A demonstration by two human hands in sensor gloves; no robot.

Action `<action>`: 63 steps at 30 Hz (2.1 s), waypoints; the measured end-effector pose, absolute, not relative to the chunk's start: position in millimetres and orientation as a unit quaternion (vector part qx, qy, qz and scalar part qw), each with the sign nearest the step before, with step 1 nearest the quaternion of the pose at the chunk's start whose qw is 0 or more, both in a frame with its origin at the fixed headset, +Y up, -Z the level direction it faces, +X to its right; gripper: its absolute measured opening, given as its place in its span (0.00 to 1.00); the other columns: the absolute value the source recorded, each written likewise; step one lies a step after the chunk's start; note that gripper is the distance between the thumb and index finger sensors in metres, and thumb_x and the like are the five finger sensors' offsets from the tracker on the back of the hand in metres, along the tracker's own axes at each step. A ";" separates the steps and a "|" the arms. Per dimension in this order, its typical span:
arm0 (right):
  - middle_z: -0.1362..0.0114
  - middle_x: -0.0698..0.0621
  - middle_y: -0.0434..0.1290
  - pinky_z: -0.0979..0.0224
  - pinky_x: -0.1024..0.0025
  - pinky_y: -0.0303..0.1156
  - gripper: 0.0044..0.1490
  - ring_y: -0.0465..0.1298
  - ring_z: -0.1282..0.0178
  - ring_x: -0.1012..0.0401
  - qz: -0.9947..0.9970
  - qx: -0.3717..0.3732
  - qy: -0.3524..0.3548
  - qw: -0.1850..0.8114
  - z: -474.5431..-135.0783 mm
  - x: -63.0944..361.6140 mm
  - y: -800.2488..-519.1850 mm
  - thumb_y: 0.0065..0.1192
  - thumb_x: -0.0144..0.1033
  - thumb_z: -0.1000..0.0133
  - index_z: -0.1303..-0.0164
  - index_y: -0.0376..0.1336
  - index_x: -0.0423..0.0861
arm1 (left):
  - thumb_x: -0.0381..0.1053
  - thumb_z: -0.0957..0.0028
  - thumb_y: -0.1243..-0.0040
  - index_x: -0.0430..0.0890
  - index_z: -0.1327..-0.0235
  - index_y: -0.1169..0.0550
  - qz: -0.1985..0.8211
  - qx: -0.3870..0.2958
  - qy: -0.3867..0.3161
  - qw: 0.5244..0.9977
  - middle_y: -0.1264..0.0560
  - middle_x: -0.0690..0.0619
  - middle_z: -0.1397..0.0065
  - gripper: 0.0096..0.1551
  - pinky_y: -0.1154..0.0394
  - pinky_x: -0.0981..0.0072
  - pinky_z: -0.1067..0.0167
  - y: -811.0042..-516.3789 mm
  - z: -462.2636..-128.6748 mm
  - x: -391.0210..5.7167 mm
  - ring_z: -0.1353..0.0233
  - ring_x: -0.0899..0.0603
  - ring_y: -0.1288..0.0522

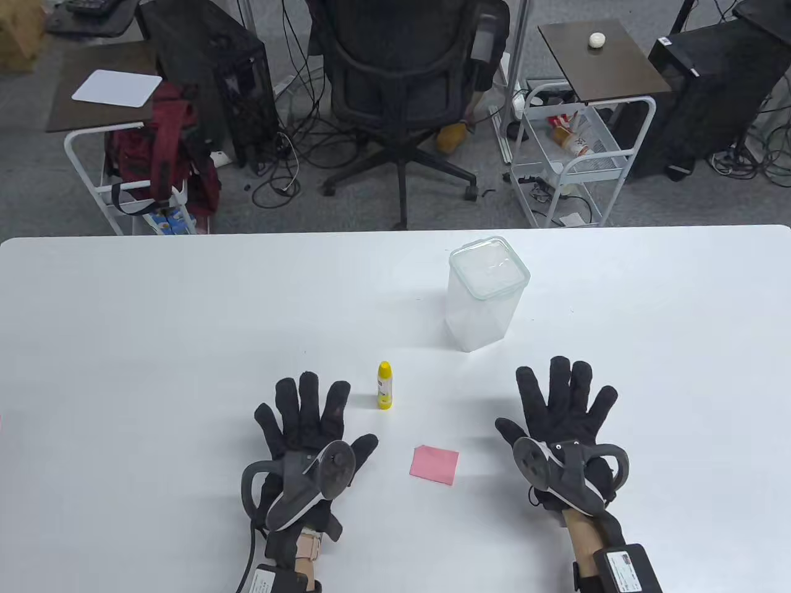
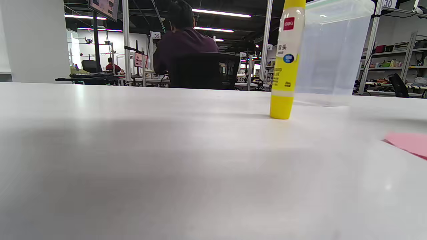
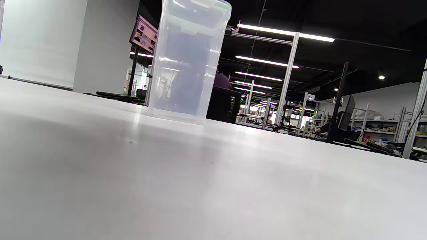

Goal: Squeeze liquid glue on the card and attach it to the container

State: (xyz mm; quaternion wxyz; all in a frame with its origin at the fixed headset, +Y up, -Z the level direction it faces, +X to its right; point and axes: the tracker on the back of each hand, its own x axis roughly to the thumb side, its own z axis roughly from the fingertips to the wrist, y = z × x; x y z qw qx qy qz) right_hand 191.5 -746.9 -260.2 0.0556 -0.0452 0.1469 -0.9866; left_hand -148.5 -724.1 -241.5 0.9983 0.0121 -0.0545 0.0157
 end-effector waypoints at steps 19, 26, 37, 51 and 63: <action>0.10 0.29 0.32 0.23 0.20 0.33 0.55 0.39 0.11 0.28 -0.990 -0.032 0.132 -0.039 -266.9 201.1 -741.6 0.30 0.70 0.39 0.12 0.27 0.50 | 0.80 0.45 0.71 0.54 0.17 0.69 0.047 -0.019 -0.044 0.998 0.76 0.43 0.14 0.55 0.69 0.27 0.28 -727.1 -242.6 -150.9 0.17 0.31 0.77; 0.09 0.31 0.27 0.19 0.22 0.31 0.57 0.36 0.10 0.30 -0.983 -0.007 0.114 -0.143 -309.5 194.6 -706.2 0.32 0.72 0.40 0.12 0.24 0.52 | 0.80 0.45 0.71 0.54 0.16 0.68 0.046 -0.036 -0.045 0.997 0.75 0.43 0.14 0.55 0.69 0.27 0.28 -731.5 -246.9 -151.9 0.17 0.30 0.76; 0.12 0.23 0.30 0.17 0.24 0.42 0.64 0.44 0.11 0.29 -0.979 0.038 0.107 -0.167 -399.6 173.3 -669.0 0.37 0.78 0.44 0.10 0.27 0.49 | 0.79 0.45 0.70 0.54 0.15 0.66 0.042 -0.067 -0.043 0.996 0.74 0.42 0.13 0.54 0.68 0.28 0.27 -739.5 -256.7 -151.7 0.16 0.31 0.75; 0.14 0.26 0.45 0.20 0.45 0.68 0.55 0.61 0.20 0.35 -0.956 0.026 0.165 -0.242 -405.9 165.2 -678.5 0.51 0.74 0.43 0.13 0.45 0.52 | 0.79 0.44 0.70 0.54 0.14 0.66 0.053 -0.074 -0.038 0.995 0.75 0.42 0.13 0.54 0.67 0.30 0.25 -745.5 -260.0 -156.1 0.16 0.30 0.75; 0.18 0.22 0.52 0.27 0.45 0.73 0.55 0.67 0.26 0.33 -0.940 -0.042 0.236 -0.242 -346.5 171.3 -671.0 0.52 0.74 0.44 0.16 0.52 0.47 | 0.79 0.44 0.70 0.54 0.14 0.66 0.066 -0.068 -0.047 0.994 0.74 0.42 0.13 0.54 0.66 0.32 0.24 -747.0 -257.1 -153.2 0.16 0.30 0.74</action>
